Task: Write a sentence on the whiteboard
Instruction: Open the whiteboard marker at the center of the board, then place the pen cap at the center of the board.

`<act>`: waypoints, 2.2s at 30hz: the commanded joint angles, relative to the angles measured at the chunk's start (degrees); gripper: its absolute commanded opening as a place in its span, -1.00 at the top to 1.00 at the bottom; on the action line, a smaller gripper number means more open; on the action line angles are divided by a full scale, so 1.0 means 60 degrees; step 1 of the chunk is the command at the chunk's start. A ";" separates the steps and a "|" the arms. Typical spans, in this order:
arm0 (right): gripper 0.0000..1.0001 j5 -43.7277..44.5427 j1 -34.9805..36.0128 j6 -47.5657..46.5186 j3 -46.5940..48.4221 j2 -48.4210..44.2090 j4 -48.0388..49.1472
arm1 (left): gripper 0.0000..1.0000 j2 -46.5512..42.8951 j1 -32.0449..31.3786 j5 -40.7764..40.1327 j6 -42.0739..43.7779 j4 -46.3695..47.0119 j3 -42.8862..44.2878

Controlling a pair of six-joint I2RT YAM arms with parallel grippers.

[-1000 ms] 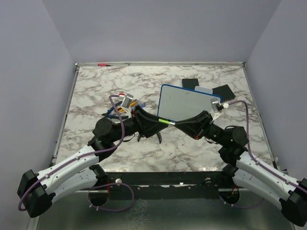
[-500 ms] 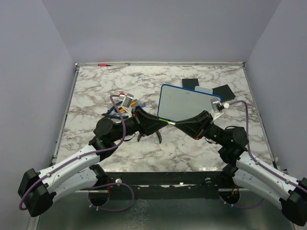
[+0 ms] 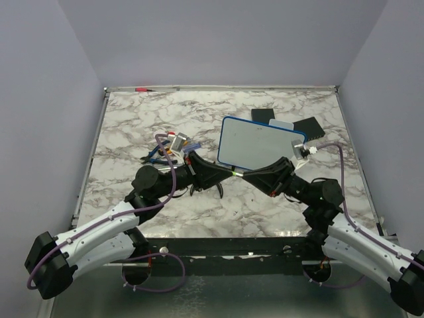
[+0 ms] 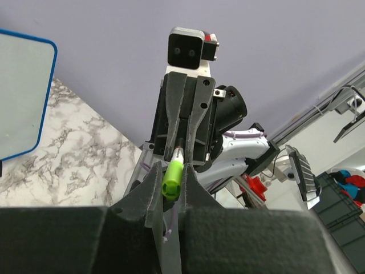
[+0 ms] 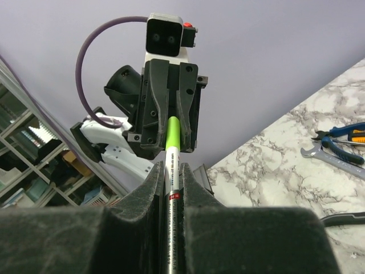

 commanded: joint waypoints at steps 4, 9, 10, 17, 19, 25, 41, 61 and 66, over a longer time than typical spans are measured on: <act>0.99 0.0890 -0.0025 -0.0697 -0.0056 -0.1200 -0.1205 | 1.00 -0.0322 0.0600 -0.0594 -0.0234 0.0596 -0.0042; 0.99 0.1138 -0.0029 -0.0833 -0.0104 -0.1716 -0.1655 | 1.00 -0.0271 0.1032 -0.0334 -0.0827 0.1284 -0.0183; 0.99 0.1186 -0.0023 -0.0856 -0.0115 -0.1782 -0.1717 | 1.00 -0.0252 0.1077 -0.0327 -0.0963 0.1437 -0.0231; 0.99 0.1410 -0.0022 -0.1107 -0.0028 -0.2102 -0.2265 | 1.00 -0.0277 0.1374 -0.0164 -0.1225 0.1834 -0.0381; 0.99 0.1513 -0.0022 -0.1271 0.0080 -0.2204 -0.2617 | 1.00 -0.0364 0.1498 -0.0069 -0.1171 0.1806 -0.0385; 0.99 0.2230 -0.0023 -0.2376 0.0895 -0.2606 -0.4901 | 1.00 -0.0779 0.1646 -0.0210 0.0658 -0.0684 -0.0296; 0.99 0.4170 -0.0029 -0.3735 0.1647 -0.2676 -0.7576 | 1.00 0.1241 -0.2371 -0.3109 0.1725 -0.3720 -0.1757; 0.99 0.4600 -0.0025 -0.3125 0.1481 -0.2658 -0.7868 | 0.79 0.4121 -0.3449 -0.2788 0.1448 -0.2795 -0.1873; 0.99 0.4626 -0.0023 -0.3049 0.1360 -0.2738 -0.8144 | 0.47 0.3980 -0.3463 -0.3042 0.1405 -0.2989 -0.1932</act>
